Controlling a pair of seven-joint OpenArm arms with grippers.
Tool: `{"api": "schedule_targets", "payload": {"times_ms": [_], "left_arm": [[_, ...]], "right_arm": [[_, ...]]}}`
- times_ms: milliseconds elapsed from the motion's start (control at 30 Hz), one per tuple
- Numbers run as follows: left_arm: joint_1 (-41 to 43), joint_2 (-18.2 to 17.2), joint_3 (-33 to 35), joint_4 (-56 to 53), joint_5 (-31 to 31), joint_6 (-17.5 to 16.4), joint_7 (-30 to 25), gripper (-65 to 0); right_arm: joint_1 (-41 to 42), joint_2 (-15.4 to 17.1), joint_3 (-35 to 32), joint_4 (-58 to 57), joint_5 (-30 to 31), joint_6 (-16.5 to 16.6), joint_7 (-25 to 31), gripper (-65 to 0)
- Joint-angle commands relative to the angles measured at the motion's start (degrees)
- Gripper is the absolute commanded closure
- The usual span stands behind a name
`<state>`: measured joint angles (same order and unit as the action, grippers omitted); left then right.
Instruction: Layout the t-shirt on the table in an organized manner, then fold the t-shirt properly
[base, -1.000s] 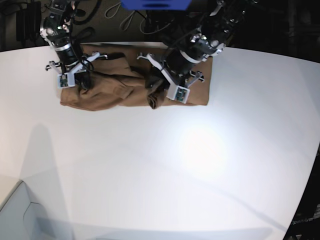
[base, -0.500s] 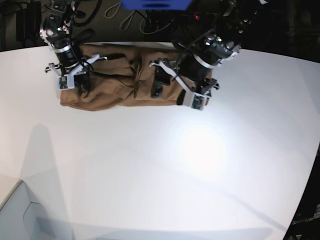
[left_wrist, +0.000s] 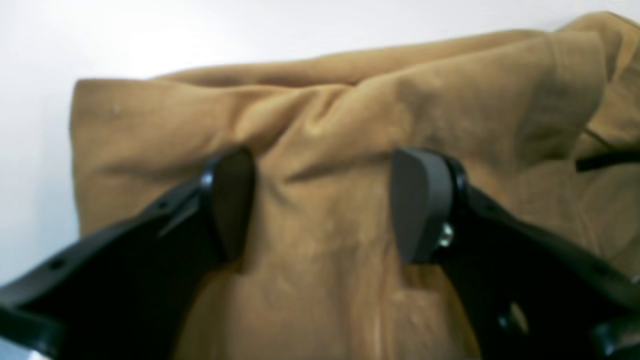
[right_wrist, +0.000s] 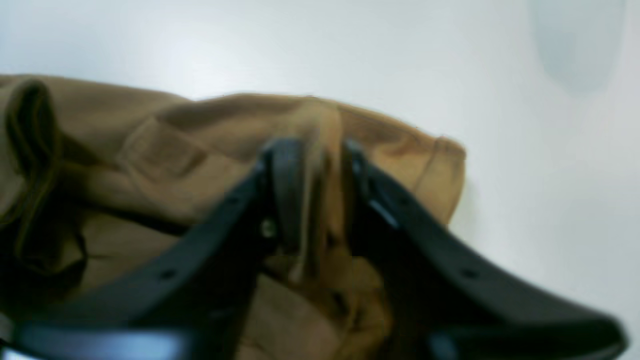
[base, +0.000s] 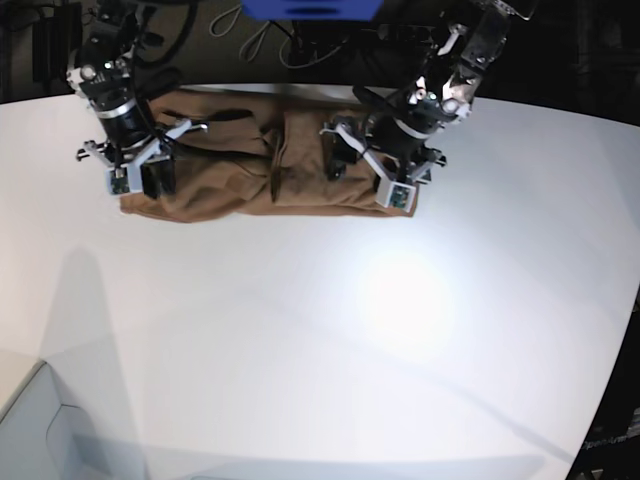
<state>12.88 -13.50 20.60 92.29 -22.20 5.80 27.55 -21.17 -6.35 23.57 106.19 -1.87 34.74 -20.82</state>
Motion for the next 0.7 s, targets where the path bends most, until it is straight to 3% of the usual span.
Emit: {"api": "schedule_targets", "payload": {"times_ms": [0, 100, 200, 500, 667], "left_arm": [[0.3, -0.3, -0.7, -0.9, -0.2, 1.1, 2.9, -42.1], [0.4, -0.3, -1.4, -1.4, -0.3, 1.1, 2.9, -42.1], [0.5, -0.4, -2.4, -1.5, -0.3, 1.1, 2.9, -42.1], [0.9, -0.4, -3.3, -1.4, -0.3, 1.0, 2.9, -42.1], [1.0, -0.4, -3.3, -1.1, -0.3, 1.0, 2.9, -42.1]], "right_arm": [[0.0, 0.3, 0.2, 1.5, 0.8, 0.1, -0.1, -21.5], [-0.2, 0.2, 0.5, 1.8, 0.8, 0.0, -2.0, -32.7], [-0.2, 0.2, 0.6, 1.8, 0.8, 0.0, -4.0, -39.8], [1.7, -0.2, 5.3, -0.9, 0.8, -0.2, -9.6, -42.3], [2.9, 0.0, 5.9, -5.4, 0.8, -0.2, -10.0, -42.3]]}}
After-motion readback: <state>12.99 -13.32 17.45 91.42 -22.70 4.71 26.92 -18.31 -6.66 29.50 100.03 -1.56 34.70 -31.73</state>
